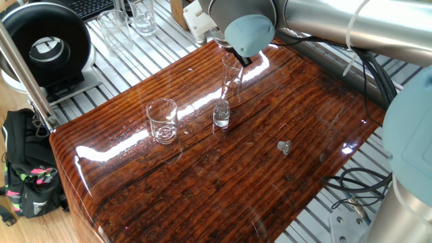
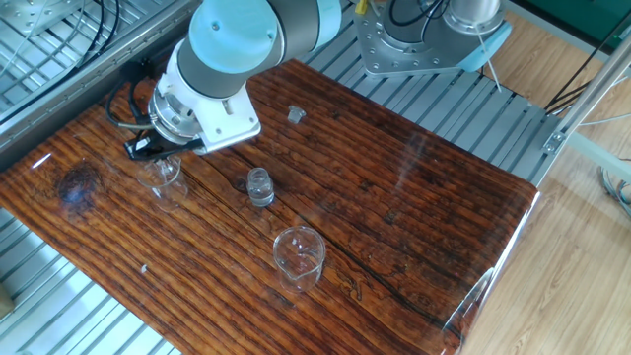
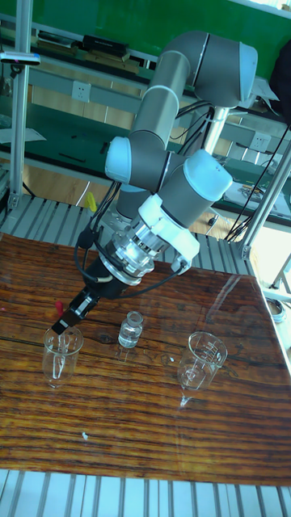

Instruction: Transfer liquid using a dropper

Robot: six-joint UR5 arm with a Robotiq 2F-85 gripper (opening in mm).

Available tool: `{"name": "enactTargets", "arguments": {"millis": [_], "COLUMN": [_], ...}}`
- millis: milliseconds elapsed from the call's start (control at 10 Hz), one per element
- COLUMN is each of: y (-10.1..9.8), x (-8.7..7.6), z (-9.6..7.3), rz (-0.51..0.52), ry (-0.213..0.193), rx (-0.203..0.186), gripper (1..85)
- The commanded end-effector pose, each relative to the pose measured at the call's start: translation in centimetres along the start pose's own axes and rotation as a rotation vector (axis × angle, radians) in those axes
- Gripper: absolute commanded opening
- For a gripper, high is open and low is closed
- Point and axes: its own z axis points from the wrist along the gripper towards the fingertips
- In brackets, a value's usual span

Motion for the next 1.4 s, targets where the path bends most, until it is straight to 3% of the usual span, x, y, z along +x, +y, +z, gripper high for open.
{"name": "enactTargets", "arguments": {"millis": [0, 500, 1300], "y": [0.29, 0.07, -0.12], "x": [-0.27, -0.15, 0.16], "z": [0.04, -0.09, -0.81], "rz": [-0.004, -0.004, -0.007], "ry": [-0.015, -0.016, -0.015], "rx": [-0.013, -0.007, -0.008], "gripper": [16.7, 22.3, 23.0]}}
